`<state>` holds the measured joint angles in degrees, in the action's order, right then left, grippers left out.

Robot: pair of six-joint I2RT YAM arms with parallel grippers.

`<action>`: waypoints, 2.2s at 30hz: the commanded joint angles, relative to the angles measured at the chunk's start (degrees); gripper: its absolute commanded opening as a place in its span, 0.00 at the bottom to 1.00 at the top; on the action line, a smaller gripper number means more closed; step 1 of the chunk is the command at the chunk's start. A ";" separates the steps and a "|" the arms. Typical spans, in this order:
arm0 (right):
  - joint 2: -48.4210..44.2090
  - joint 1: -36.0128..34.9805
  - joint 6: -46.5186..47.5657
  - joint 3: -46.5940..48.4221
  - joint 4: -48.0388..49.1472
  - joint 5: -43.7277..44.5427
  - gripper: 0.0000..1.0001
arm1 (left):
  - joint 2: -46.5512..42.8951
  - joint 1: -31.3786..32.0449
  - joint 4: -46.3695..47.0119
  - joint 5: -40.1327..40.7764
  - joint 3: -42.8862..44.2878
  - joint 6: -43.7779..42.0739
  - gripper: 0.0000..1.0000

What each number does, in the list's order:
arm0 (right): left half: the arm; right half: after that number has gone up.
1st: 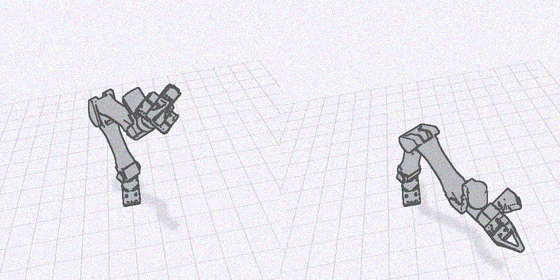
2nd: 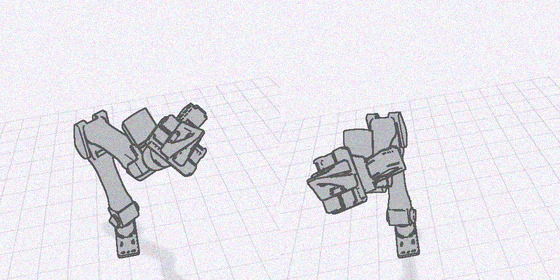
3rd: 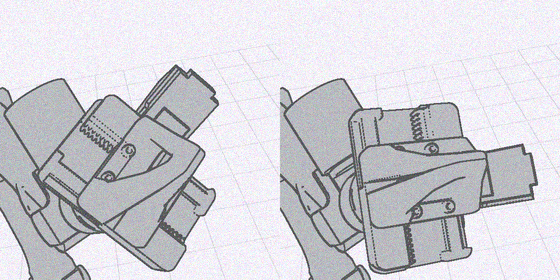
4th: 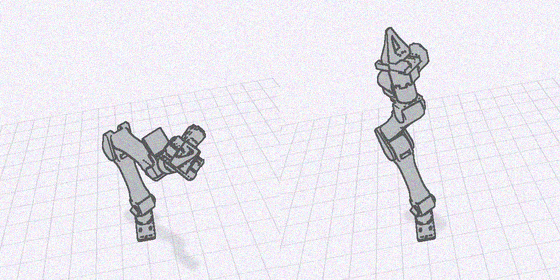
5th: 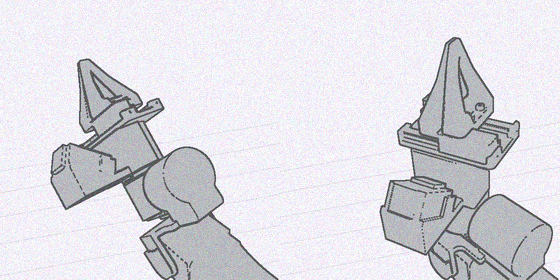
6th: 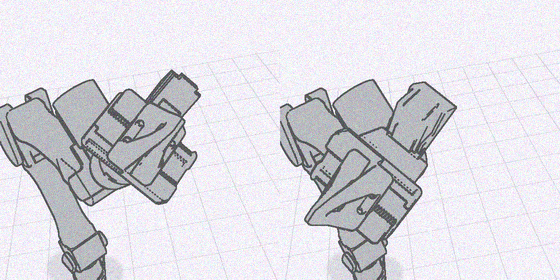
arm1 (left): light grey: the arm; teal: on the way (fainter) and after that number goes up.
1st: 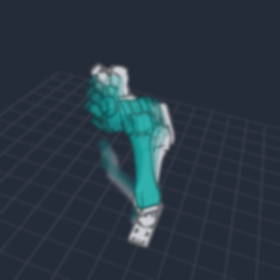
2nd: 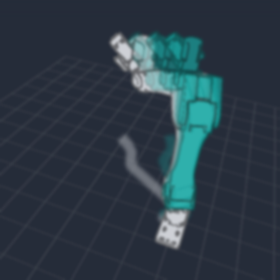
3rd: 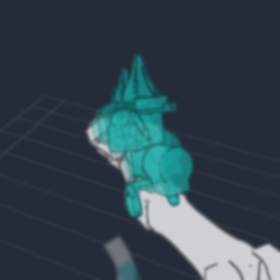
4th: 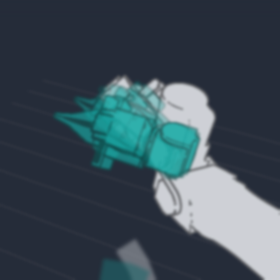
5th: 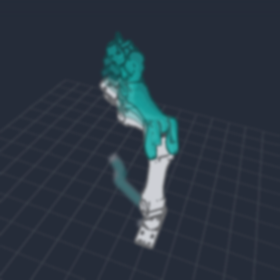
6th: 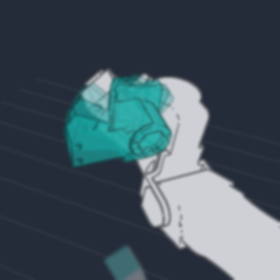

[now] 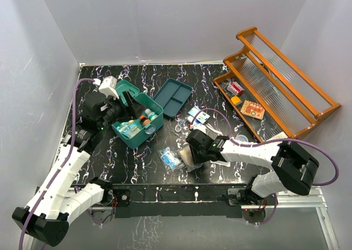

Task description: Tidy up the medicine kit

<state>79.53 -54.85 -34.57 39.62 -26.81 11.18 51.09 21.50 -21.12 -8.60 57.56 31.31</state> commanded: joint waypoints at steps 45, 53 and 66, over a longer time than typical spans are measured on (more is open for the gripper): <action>-7.65 1.41 -1.51 15.46 18.38 -6.31 0.00 | 15.18 1.64 36.16 -33.55 -19.61 20.78 0.57; -6.62 1.41 -1.71 16.16 18.38 -5.51 0.01 | 14.29 2.26 32.72 -33.38 -18.73 17.64 0.26; -10.06 1.55 -5.67 13.65 9.52 9.89 0.37 | 9.39 2.23 18.24 -20.93 -10.27 11.06 0.00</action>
<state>72.01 -53.63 -38.35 52.66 -13.32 12.08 64.55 23.46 4.49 -34.87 41.21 45.69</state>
